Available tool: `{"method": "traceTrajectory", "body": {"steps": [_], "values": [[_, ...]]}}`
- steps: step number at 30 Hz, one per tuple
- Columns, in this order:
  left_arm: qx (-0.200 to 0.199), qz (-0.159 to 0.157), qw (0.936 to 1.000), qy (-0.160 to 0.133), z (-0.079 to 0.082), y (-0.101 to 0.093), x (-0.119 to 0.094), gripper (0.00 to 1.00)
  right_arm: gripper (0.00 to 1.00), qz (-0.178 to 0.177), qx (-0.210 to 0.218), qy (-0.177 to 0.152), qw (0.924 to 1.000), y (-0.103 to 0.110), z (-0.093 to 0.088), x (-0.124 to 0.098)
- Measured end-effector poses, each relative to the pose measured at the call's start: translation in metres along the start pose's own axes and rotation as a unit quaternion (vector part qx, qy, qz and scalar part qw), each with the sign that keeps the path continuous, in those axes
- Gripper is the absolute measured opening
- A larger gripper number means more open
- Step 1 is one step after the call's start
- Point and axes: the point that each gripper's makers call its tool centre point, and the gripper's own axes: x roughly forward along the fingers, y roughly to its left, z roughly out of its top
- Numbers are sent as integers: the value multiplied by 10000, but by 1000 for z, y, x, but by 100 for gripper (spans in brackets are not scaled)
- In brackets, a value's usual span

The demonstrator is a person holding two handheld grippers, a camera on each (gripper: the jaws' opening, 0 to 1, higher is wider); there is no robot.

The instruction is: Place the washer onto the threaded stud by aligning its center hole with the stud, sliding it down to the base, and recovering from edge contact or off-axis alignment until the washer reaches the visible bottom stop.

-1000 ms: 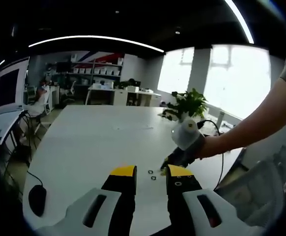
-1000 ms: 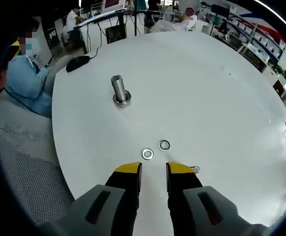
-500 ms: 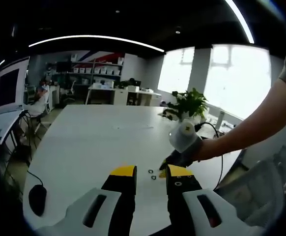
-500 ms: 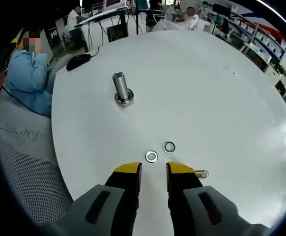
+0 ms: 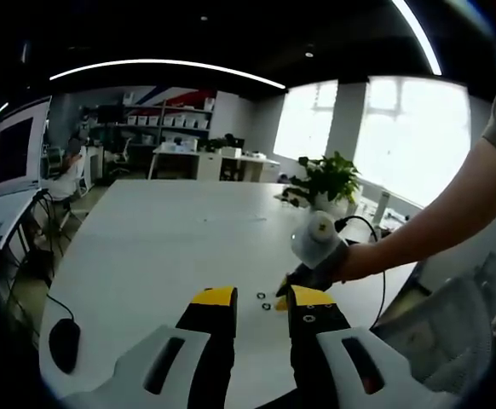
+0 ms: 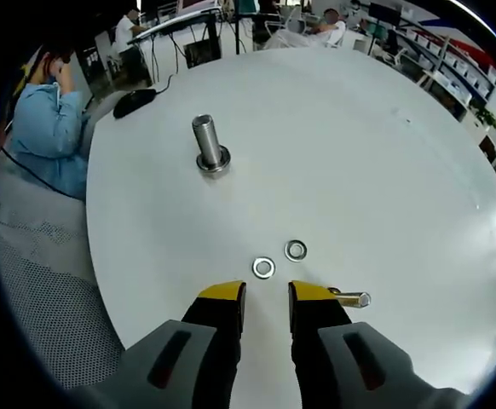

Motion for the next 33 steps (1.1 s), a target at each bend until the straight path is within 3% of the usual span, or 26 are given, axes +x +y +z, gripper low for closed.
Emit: {"method": "traceTrajectory", "body": {"steps": [33], "values": [[-13,30,10000,43,-2,1,0,22,22,53,250,-59,9997,2,-3,12]]}}
